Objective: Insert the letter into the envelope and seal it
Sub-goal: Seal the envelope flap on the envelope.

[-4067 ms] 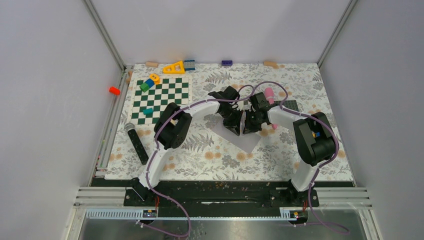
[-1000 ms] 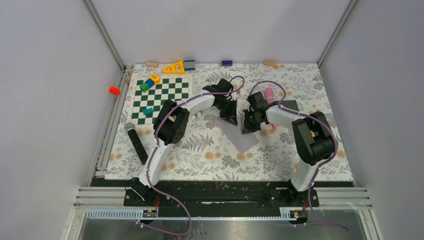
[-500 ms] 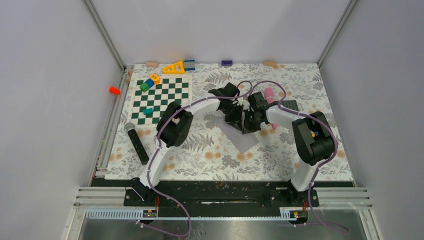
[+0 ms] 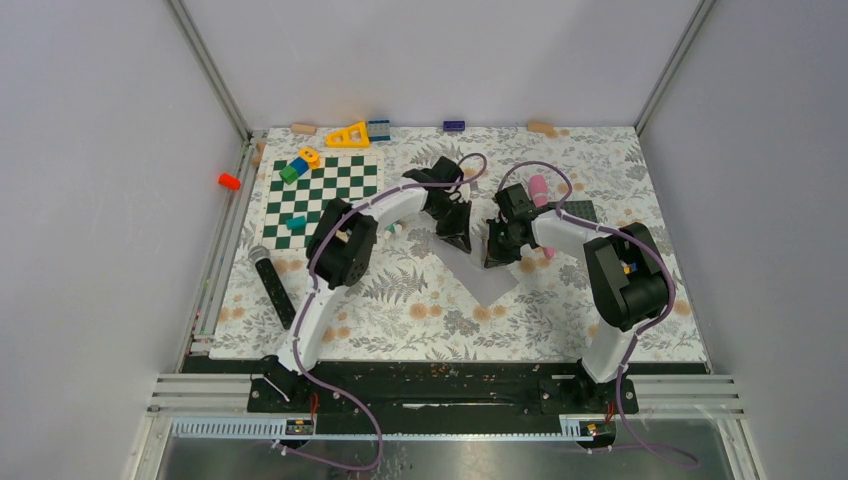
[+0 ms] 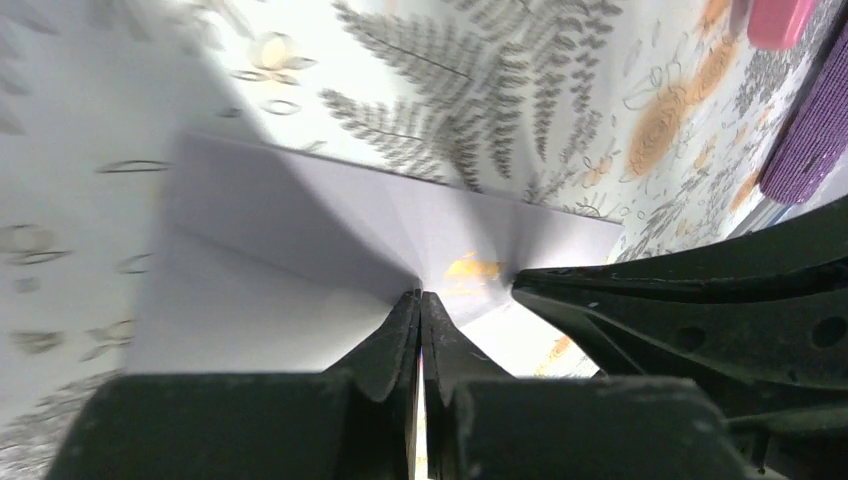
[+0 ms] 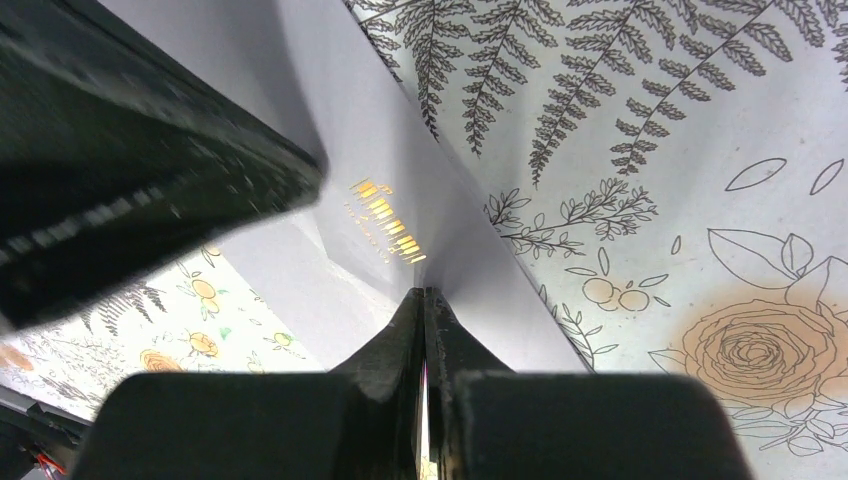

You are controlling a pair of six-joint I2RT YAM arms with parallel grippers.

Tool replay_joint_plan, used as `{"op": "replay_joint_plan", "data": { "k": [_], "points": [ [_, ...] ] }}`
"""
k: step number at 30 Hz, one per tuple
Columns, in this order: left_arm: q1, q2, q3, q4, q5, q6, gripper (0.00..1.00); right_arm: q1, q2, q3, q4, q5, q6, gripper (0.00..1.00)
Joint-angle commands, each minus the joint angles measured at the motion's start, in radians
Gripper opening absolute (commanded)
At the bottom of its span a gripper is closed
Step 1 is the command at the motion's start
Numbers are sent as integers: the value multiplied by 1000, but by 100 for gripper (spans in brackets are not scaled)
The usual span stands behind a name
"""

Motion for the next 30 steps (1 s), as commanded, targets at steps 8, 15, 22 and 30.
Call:
{"op": "replay_joint_plan", "data": {
  "k": [8,15,22,30],
  "points": [
    [26,25,15,-47,-64,41,0,18,40,-11,-57,53,-20,0],
    [-32,-15,-30,-22,-23,42,0,18,36,-12,-57,52,-20,0],
    [-70,-33,-66,-27,-18,60,0,18,31,-13,-57,52,-22,0],
    [-80,-53,-130,-41,-66,108,0,18,31,-13,-58,55,-22,0]
  ]
}}
